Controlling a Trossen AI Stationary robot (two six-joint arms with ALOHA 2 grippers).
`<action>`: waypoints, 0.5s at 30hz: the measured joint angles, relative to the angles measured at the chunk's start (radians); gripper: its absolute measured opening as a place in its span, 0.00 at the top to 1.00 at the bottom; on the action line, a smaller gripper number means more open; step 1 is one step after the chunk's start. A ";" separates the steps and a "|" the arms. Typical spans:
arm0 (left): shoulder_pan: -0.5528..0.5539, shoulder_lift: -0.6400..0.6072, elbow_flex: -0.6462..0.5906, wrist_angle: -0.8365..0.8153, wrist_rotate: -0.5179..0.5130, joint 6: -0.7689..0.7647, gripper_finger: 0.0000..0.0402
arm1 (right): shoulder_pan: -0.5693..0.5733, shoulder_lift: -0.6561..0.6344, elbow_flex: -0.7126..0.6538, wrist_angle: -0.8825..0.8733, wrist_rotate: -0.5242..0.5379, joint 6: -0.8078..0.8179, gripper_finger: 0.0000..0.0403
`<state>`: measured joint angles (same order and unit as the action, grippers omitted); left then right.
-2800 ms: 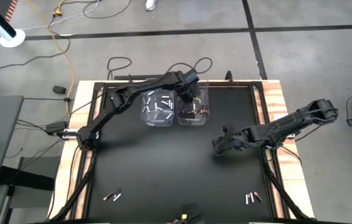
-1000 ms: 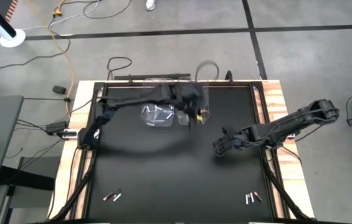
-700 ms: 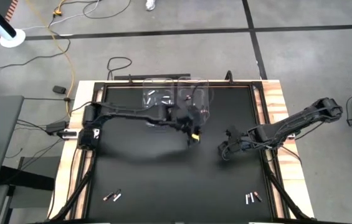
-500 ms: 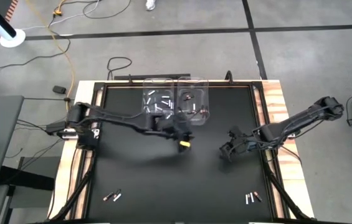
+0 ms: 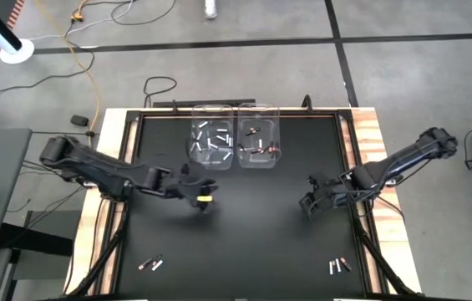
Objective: Sort batteries
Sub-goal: Put the black battery into the right transparent bin
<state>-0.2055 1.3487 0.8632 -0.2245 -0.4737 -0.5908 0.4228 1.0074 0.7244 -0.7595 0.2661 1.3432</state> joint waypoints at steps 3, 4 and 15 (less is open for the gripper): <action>-0.026 -0.106 -0.080 0.000 -0.020 -0.017 0.75 | 0.015 0.056 0.042 -0.035 0.000 0.063 0.71; -0.036 -0.137 -0.105 -0.001 -0.021 -0.021 0.75 | 0.022 0.078 0.057 -0.040 0.000 0.090 0.71; -0.175 -0.460 -0.345 -0.009 -0.017 -0.087 0.75 | 0.127 0.327 0.290 -0.160 -0.032 0.369 0.71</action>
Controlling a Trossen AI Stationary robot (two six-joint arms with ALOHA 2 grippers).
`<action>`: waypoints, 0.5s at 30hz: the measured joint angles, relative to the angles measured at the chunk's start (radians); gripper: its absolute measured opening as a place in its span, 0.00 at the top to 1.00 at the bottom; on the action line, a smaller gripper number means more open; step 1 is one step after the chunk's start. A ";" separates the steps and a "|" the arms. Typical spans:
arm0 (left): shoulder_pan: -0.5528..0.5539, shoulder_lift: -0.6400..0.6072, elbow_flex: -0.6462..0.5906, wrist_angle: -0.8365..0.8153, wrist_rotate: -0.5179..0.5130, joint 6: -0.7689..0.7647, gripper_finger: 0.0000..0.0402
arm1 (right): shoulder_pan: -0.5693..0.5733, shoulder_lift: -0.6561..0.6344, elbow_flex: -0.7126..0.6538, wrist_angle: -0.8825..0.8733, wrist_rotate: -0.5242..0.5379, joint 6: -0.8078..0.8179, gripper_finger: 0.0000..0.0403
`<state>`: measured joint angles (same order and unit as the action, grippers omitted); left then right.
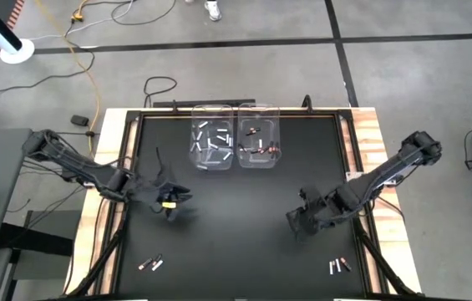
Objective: Sort batteries
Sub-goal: Put the black battery into the right transparent bin
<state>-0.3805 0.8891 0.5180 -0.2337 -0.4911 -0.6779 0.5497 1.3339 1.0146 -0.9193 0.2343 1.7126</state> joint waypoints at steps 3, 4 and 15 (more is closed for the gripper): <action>-0.030 -0.060 -0.046 -0.005 0.001 -0.001 0.75 | 0.039 0.068 0.074 -0.080 -0.026 0.098 0.71; -0.037 -0.078 -0.059 -0.005 0.002 -0.001 0.75 | 0.054 0.089 0.095 -0.103 -0.033 0.135 0.71; -0.060 -0.136 -0.081 -0.100 0.111 -0.022 0.75 | 0.262 0.217 0.144 -0.043 -0.220 0.553 0.71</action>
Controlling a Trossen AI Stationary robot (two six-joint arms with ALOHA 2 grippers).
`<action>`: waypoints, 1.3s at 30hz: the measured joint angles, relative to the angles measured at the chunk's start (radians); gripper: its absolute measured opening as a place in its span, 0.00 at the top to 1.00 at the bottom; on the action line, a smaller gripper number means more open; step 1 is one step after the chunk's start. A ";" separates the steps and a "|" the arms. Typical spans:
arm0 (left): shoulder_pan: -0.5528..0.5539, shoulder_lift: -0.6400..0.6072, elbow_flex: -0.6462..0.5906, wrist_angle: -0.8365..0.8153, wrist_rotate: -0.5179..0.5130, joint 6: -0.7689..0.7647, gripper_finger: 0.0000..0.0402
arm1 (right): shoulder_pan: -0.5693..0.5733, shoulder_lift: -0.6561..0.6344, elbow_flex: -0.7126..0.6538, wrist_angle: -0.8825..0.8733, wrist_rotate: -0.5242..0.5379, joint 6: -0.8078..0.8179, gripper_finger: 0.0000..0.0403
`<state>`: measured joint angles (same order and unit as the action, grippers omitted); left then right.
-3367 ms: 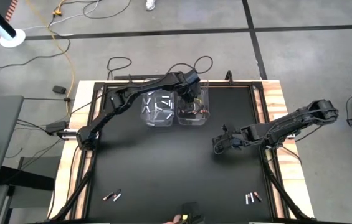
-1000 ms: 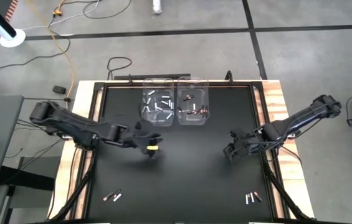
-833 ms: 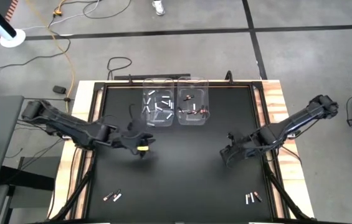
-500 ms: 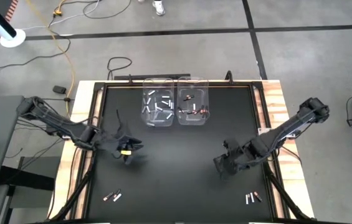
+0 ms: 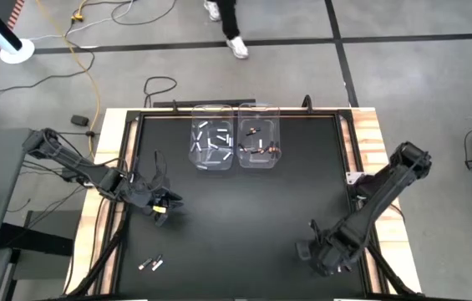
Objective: Sort batteries
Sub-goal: Put the black battery into the right transparent bin
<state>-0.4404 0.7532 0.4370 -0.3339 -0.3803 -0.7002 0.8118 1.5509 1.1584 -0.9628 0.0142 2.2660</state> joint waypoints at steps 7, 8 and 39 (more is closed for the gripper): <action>0.000 0.000 0.000 0.001 0.001 0.007 0.75 | 0.028 0.091 -0.002 0.049 -0.162 0.007 0.71; 0.000 0.000 0.000 0.001 0.001 0.003 0.75 | 0.032 0.097 -0.002 0.057 -0.174 0.007 0.71; 0.002 0.000 0.000 0.021 -0.098 -0.187 0.75 | 0.117 0.097 -0.183 0.251 -0.253 0.035 0.71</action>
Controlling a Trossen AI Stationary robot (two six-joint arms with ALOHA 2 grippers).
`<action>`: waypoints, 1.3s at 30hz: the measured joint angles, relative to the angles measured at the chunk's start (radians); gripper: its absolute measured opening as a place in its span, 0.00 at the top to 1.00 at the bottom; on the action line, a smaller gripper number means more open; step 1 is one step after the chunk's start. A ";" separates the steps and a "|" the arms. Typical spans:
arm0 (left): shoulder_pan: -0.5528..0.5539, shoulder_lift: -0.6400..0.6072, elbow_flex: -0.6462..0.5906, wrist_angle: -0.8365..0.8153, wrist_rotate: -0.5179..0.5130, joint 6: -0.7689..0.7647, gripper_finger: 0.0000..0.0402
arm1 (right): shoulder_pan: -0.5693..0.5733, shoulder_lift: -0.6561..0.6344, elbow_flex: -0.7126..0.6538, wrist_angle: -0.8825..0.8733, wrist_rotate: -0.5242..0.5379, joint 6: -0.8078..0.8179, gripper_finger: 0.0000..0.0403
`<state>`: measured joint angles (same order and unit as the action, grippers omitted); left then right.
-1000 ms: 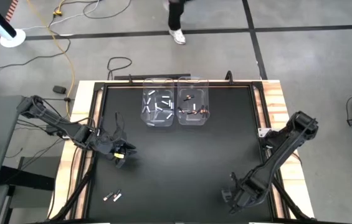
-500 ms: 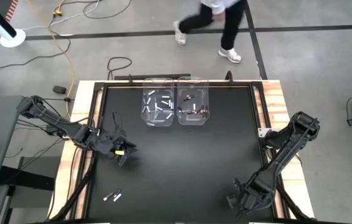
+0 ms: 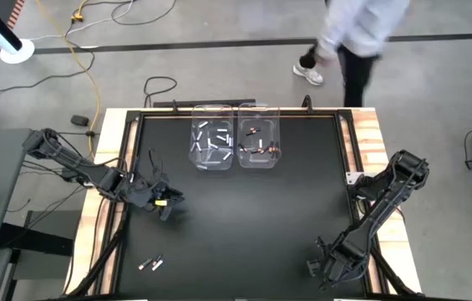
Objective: Sort batteries
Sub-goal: Put the black battery into the right transparent bin
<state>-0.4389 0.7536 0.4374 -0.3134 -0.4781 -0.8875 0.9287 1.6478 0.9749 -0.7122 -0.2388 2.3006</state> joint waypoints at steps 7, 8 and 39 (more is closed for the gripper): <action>0.000 0.000 0.000 -0.002 -0.025 0.000 0.75 | 0.000 0.000 0.000 -0.044 0.000 -0.005 0.71; 0.000 0.000 0.000 -0.002 -0.025 0.000 0.75 | 0.000 0.000 0.000 -0.043 0.000 -0.005 0.71; 0.020 0.000 0.001 -0.003 -0.053 0.031 0.75 | -0.023 -0.253 -0.254 0.072 -0.294 -0.140 0.71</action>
<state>-0.4187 0.7540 0.4381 -0.3164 -0.5312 -0.8570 0.9054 1.3949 0.7212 -0.6405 -0.5326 2.1605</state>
